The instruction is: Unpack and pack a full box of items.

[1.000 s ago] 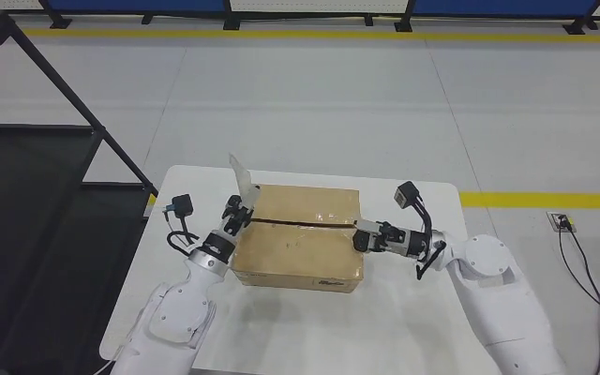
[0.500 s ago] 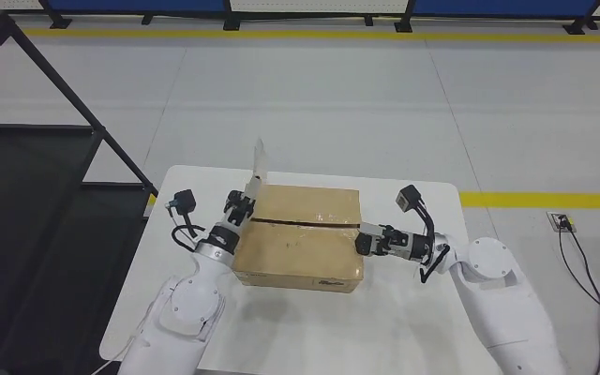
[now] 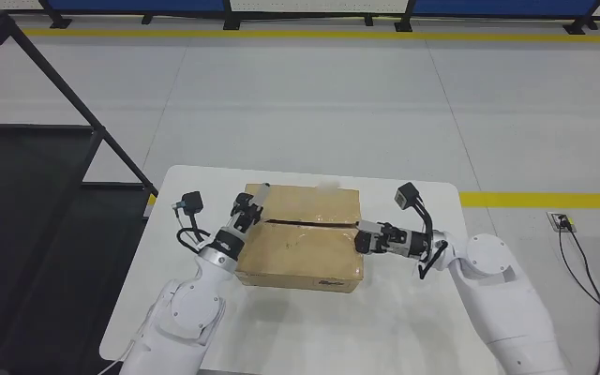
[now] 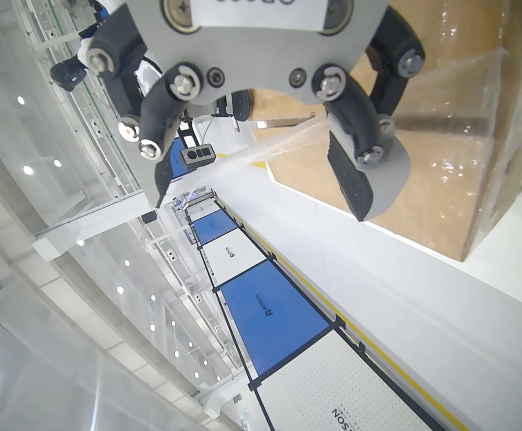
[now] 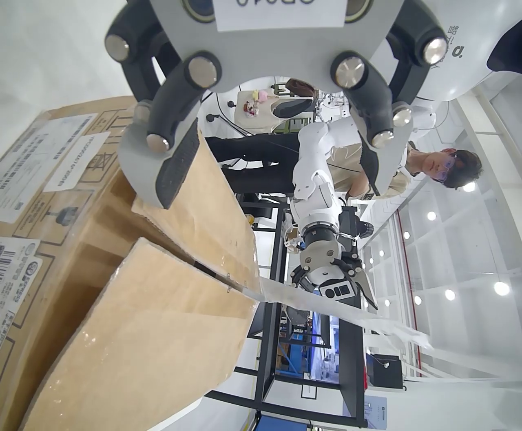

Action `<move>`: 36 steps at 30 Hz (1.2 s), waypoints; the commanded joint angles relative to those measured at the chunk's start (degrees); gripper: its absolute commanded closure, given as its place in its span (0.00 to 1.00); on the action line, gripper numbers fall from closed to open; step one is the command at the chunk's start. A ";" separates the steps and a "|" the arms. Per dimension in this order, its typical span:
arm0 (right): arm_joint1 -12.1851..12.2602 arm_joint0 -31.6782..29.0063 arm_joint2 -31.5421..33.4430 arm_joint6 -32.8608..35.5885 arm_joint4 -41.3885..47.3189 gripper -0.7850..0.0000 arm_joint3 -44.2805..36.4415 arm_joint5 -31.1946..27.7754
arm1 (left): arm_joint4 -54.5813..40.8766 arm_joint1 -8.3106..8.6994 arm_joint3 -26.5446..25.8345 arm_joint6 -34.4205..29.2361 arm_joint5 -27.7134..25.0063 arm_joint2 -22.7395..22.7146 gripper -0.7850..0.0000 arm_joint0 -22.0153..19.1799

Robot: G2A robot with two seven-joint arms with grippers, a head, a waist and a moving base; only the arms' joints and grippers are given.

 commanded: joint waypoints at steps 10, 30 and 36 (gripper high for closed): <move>0.14 1.05 -1.27 -0.48 0.11 0.00 0.77 0.11 | -0.82 0.08 -1.39 -4.85 -1.01 -1.37 0.00 0.99; -2.26 14.17 -8.80 -14.09 0.34 0.00 2.75 13.81 | -25.10 3.38 -4.49 -26.11 -3.82 -29.92 0.00 11.94; -2.22 20.33 -11.89 -9.36 -7.48 0.00 6.23 22.08 | -25.23 3.55 -3.09 -27.21 -5.77 -29.73 0.00 14.28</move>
